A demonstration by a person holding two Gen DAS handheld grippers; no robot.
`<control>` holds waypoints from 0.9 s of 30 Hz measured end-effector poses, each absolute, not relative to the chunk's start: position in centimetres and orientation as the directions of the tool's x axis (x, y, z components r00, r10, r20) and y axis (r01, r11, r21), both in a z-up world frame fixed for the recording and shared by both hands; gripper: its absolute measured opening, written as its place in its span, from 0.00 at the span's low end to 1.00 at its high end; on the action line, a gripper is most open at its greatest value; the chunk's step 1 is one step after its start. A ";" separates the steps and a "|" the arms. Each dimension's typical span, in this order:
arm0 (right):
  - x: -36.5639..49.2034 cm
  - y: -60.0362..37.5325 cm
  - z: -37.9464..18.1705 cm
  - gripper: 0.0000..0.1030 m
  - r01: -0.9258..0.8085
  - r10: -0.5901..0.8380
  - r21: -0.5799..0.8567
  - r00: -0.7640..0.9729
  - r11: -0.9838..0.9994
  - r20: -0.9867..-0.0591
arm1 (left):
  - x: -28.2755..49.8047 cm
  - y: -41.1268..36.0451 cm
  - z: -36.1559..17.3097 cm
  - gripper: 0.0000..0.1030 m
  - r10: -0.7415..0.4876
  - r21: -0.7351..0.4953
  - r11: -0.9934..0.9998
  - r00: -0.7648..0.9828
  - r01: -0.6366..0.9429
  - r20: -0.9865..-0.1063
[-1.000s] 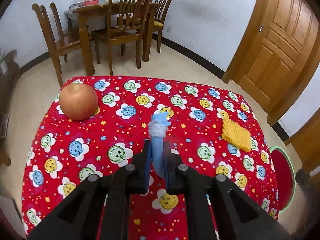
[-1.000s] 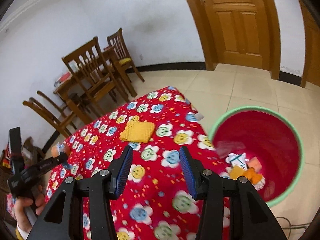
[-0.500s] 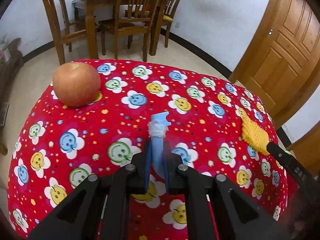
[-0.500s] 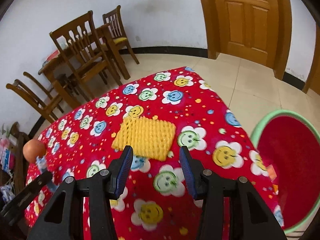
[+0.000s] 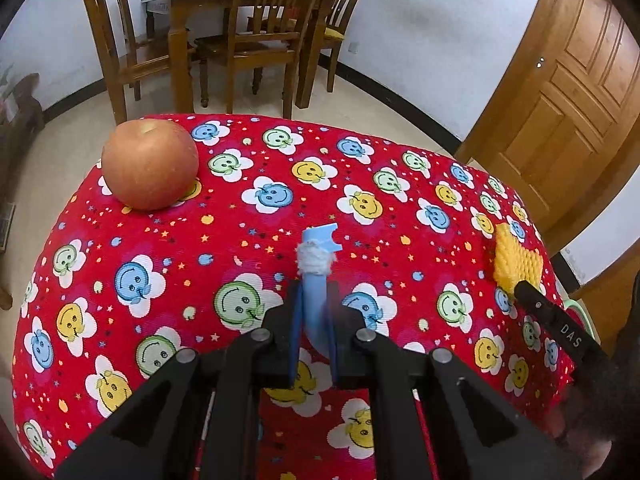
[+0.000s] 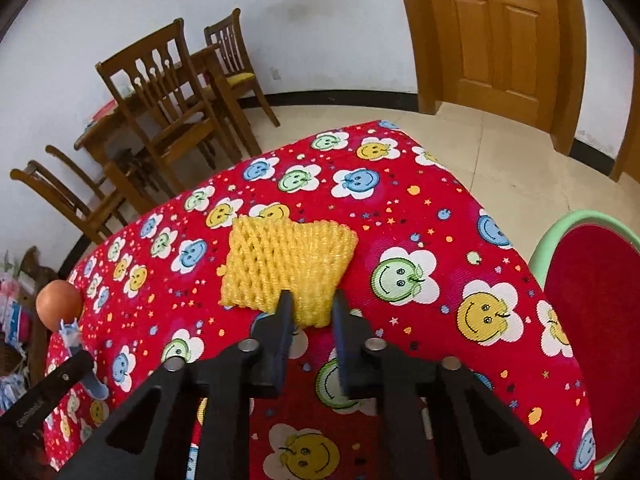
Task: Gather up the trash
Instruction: 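Grasp the yellow foam net with the right gripper while the left gripper holds the blue tube, then drop the foam net into the bucket with the right gripper while the left gripper drops the blue tube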
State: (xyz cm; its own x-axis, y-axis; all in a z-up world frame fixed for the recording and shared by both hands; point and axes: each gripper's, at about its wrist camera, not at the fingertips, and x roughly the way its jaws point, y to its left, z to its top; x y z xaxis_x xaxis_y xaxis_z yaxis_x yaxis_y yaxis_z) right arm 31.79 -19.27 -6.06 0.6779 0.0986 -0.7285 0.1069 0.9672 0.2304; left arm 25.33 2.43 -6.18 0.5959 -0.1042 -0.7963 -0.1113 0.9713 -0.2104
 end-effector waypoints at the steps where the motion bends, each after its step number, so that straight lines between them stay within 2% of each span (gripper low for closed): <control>1: 31.5 -19.3 -5.9 0.10 0.107 0.095 0.228 0.684 0.968 -0.723 | 25.3 2.5 -6.2 0.09 -0.104 -0.210 0.972 0.596 -0.110 -0.796; 13: 27.0 -21.5 -2.4 0.10 0.104 0.107 0.274 0.746 0.956 -0.657 | 24.8 1.9 -5.7 0.09 -0.116 -0.210 0.974 0.605 -0.086 -0.788; 27: 20.1 -27.3 0.1 0.10 0.204 0.005 0.272 0.792 0.941 -0.611 | 24.0 0.9 -4.9 0.09 -0.129 -0.205 0.977 0.612 -0.056 -0.780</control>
State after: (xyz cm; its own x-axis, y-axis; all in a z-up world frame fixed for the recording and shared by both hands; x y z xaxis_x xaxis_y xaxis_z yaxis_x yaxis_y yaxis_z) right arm 20.07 -27.30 0.08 0.7918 0.0051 -0.6108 0.2037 0.9405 0.2719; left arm 23.98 0.87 -4.93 0.6118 -0.1293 -0.7804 -0.0556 0.9771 -0.2055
